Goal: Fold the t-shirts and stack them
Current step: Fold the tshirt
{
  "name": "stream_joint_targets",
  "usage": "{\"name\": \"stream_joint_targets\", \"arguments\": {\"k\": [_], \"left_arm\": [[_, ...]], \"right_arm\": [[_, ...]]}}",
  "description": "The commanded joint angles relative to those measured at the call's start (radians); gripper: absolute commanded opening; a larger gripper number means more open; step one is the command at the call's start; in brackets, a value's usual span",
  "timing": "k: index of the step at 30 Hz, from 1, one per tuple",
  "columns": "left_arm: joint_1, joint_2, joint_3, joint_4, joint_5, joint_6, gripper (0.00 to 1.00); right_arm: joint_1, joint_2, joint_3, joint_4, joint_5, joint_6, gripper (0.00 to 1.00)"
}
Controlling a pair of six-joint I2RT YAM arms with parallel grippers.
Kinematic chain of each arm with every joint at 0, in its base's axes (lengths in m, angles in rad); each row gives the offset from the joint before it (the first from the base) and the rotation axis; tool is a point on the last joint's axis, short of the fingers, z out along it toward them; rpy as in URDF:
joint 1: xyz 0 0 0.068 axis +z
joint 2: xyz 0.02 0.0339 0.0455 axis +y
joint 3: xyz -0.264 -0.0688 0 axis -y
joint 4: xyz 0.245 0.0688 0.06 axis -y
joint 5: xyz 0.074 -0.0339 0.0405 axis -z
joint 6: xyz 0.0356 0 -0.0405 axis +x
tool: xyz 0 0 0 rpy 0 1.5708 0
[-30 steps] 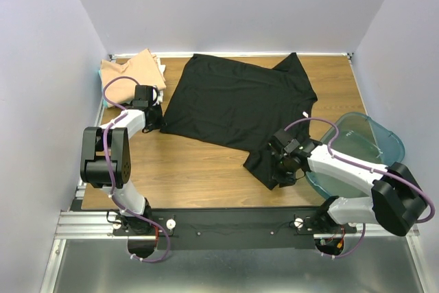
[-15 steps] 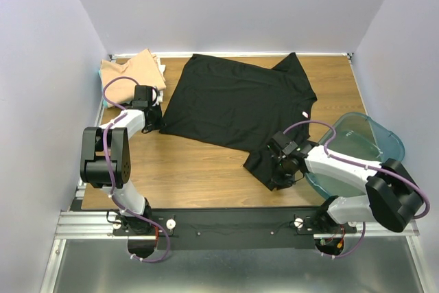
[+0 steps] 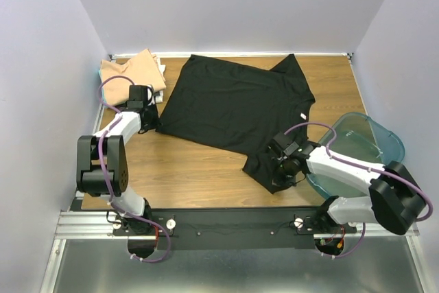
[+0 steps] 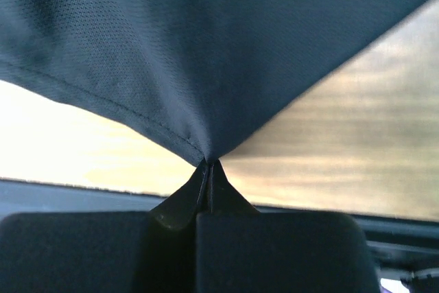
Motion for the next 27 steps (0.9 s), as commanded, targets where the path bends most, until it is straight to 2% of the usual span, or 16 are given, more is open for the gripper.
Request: {"name": "stream_joint_targets", "arguments": {"k": [1,7,15,21,27], "left_arm": [[0.031,-0.083,-0.03,-0.049,-0.033,0.018,0.0],[0.04,-0.142,-0.047,-0.074,-0.039,0.007,0.0],[0.043,-0.217,0.011,-0.176,-0.024,-0.001,0.0],[0.043,-0.249,0.014,-0.194,0.013,-0.007,0.0],[0.043,-0.2,0.039,-0.161,0.064,-0.013,0.0]], "right_arm": [[0.019,-0.059,0.016,-0.101,-0.044,0.04,0.0],[0.033,-0.105,0.043,-0.206,-0.051,0.062,0.0],[0.062,-0.163,0.117,-0.314,-0.045,0.118,0.0],[0.061,-0.137,0.241,-0.345,0.041,0.149,0.0],[0.061,-0.05,0.359,-0.351,0.189,0.126,0.0]]}}
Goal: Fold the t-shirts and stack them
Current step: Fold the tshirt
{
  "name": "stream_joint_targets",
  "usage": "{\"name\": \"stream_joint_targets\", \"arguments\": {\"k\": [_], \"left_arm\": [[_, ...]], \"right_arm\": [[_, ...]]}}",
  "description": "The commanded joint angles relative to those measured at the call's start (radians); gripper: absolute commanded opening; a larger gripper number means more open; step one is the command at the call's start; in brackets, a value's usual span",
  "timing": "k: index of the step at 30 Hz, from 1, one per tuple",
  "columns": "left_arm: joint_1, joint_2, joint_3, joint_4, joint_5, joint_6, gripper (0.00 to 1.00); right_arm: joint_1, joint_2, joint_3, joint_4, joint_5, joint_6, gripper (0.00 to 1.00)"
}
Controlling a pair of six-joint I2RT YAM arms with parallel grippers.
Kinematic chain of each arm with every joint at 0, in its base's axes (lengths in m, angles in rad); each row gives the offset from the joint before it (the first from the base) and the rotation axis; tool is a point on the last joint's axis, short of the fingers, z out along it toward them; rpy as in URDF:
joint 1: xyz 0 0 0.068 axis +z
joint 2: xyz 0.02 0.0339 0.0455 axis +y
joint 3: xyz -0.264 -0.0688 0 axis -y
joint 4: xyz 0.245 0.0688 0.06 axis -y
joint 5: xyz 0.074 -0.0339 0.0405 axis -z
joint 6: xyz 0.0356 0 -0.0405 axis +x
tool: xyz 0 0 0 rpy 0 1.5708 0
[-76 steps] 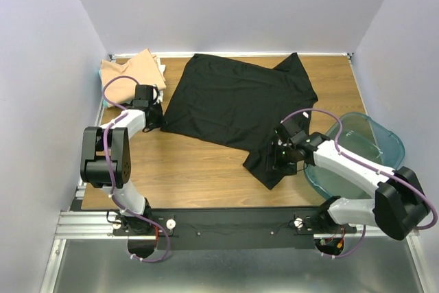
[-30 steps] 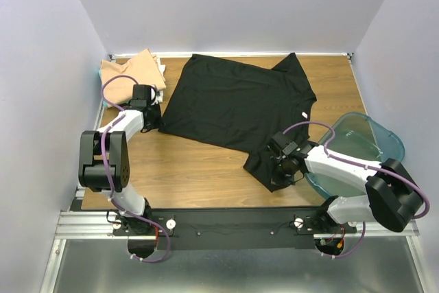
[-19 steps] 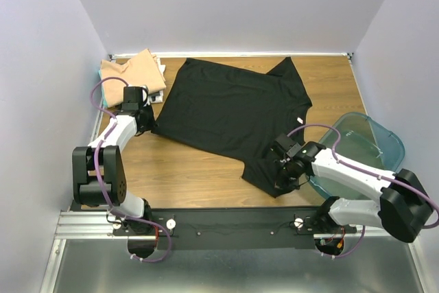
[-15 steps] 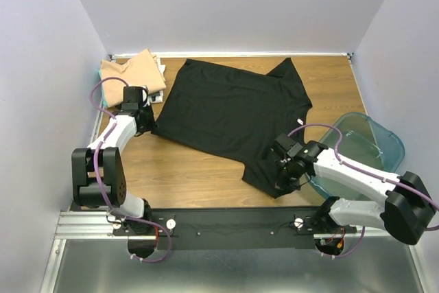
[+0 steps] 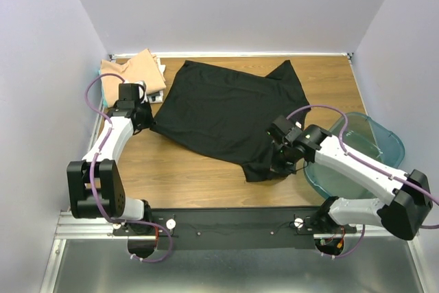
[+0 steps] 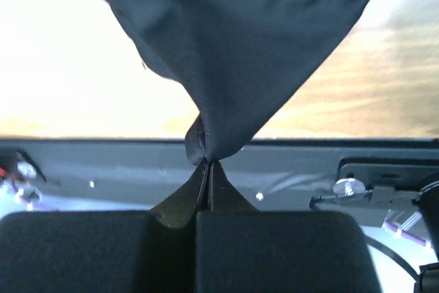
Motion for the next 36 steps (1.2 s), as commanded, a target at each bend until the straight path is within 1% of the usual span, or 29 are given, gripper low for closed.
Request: {"name": "stream_joint_targets", "arguments": {"k": [1,6,9,13,15,19,22,32,36], "left_arm": [[0.003,0.044,0.053,0.009,0.053,-0.006,0.0],[0.005,0.11,0.119,0.027,0.092,0.0,0.0],[0.003,0.156,0.153,0.047,0.119,-0.001,0.0],[0.005,0.205,0.182,0.064,0.142,0.0,0.0],[0.003,0.225,0.195,0.072,0.155,-0.003,0.0],[0.003,0.262,0.224,0.089,0.175,-0.009,0.0],[0.003,0.293,0.273,0.098,0.182,-0.01,0.0],[0.005,0.408,0.417,0.093,0.21,-0.024,0.0],[0.003,0.448,0.462,0.095,0.225,-0.03,0.0]], "right_arm": [[0.004,0.078,0.069,-0.032,0.15,-0.011,0.0],[-0.021,0.18,0.143,-0.026,0.272,-0.057,0.0],[-0.073,0.221,0.177,0.003,0.308,-0.103,0.0],[-0.163,0.258,0.204,0.069,0.308,-0.184,0.0],[-0.206,0.284,0.244,0.09,0.31,-0.233,0.0],[-0.254,0.37,0.318,0.106,0.319,-0.307,0.0],[-0.294,0.413,0.367,0.109,0.333,-0.355,0.01],[-0.418,0.467,0.478,0.111,0.331,-0.47,0.01],[-0.439,0.513,0.534,0.112,0.343,-0.514,0.0]]}}
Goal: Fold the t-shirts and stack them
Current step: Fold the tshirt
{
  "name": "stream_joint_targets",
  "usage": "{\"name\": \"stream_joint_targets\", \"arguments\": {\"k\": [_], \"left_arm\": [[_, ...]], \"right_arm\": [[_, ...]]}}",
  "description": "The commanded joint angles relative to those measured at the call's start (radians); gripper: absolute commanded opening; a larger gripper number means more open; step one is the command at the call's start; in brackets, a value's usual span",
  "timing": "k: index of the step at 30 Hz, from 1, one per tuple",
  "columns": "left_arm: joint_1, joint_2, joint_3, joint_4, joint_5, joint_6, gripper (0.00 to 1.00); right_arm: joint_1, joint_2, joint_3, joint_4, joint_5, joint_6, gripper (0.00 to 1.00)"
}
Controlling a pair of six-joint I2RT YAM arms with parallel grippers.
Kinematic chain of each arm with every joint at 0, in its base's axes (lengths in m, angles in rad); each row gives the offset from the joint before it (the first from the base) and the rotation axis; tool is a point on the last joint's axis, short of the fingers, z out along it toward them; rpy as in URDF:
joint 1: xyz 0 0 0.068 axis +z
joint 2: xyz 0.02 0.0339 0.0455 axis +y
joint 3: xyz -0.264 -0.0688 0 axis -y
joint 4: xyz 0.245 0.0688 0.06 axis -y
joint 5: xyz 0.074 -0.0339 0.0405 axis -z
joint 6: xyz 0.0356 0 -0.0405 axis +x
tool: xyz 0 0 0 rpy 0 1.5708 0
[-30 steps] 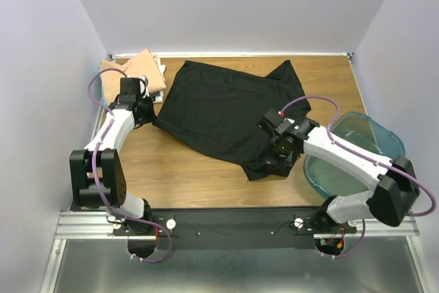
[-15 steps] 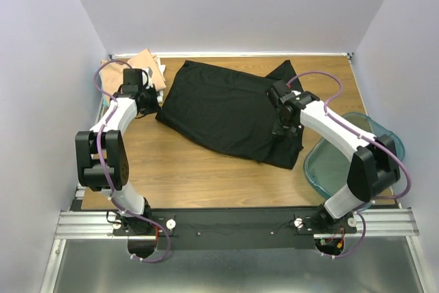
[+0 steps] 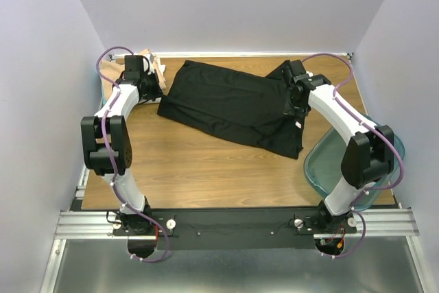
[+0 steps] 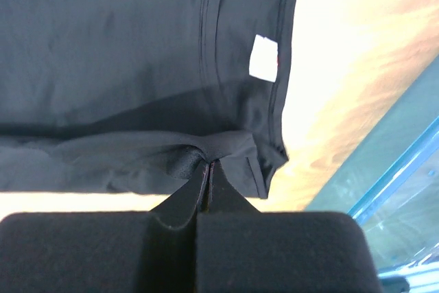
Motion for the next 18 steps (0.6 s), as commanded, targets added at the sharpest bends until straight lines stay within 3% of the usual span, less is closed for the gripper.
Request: {"name": "stream_joint_targets", "arguments": {"k": [1,18], "left_arm": [[0.005,0.044,0.051,0.014,0.037,-0.012,0.0],[0.005,0.17,0.18,0.026,0.058,-0.015,0.0]], "right_arm": [[-0.019,0.061,0.06,0.01,0.046,-0.069,0.0],[-0.063,0.227,0.229,0.01,0.063,-0.181,0.0]]}}
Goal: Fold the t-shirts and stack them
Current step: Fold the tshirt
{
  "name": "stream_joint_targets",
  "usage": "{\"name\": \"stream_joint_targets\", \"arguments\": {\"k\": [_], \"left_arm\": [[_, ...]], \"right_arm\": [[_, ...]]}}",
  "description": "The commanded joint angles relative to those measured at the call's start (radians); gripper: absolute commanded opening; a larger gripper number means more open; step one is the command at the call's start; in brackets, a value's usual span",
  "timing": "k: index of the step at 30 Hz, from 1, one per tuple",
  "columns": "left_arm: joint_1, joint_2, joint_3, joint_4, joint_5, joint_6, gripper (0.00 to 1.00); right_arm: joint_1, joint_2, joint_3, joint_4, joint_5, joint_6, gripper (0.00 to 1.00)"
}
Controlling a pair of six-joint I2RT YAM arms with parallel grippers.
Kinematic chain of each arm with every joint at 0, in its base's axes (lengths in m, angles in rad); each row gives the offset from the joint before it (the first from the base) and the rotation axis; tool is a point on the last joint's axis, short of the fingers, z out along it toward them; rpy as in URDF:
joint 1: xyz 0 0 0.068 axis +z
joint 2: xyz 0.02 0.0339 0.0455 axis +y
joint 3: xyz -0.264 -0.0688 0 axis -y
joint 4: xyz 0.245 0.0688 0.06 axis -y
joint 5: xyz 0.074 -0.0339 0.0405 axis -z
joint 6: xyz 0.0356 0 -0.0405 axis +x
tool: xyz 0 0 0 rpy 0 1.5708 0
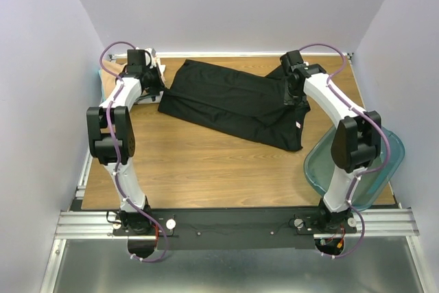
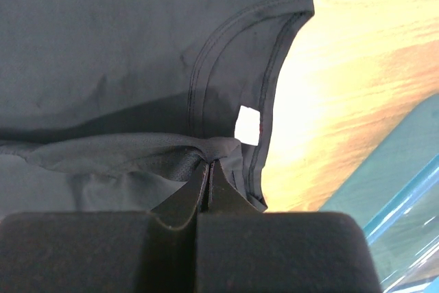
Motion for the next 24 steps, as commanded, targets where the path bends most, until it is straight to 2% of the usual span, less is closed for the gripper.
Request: {"name": "stream_joint_targets", "arguments": {"k": [1,7,9,10,12,13,14,15,16,18,21,24], "left_arm": [[0.005,0.037,0.036,0.004,0.034,0.009,0.0],[0.005,0.069,0.059,-0.012,0.037,0.022,0.0],[0.003,0.072,0.064,-0.012,0.04,0.022,0.09],[0.005,0.072,0.067,-0.011,0.042,0.021,0.24],[0.003,0.073,0.079,-0.014,0.049,0.019,0.39],[0.002,0.073,0.082,-0.015,0.052,0.018,0.48],[-0.001,0.069,0.087,-0.015,0.052,0.018,0.5],[-0.007,0.066,0.093,-0.017,0.052,0.018,0.52],[-0.01,0.061,0.094,-0.019,0.054,0.016,0.54],[-0.018,0.047,0.088,-0.017,0.055,0.015,0.54],[-0.035,0.02,0.052,-0.008,0.055,0.006,0.55],[-0.073,-0.002,-0.014,0.024,0.063,-0.008,0.55]], "right_arm": [[-0.009,0.05,0.041,0.004,0.035,-0.041,0.0],[-0.012,0.113,0.079,0.018,0.027,-0.058,0.01],[-0.012,0.128,0.096,0.024,0.027,-0.063,0.0],[-0.013,0.139,0.104,0.026,0.026,-0.063,0.0],[-0.015,0.165,0.131,0.029,0.026,-0.066,0.04],[-0.016,0.174,0.141,0.029,0.02,-0.067,0.09],[-0.018,0.179,0.154,0.029,0.013,-0.067,0.18],[-0.021,0.193,0.165,0.027,0.01,-0.067,0.47],[-0.021,0.196,0.185,0.027,-0.002,-0.066,0.63],[-0.022,0.195,0.197,0.027,-0.013,-0.061,0.85],[-0.024,0.175,0.185,0.026,-0.037,-0.054,0.93],[-0.024,0.121,0.121,0.029,-0.094,-0.043,0.94]]}}
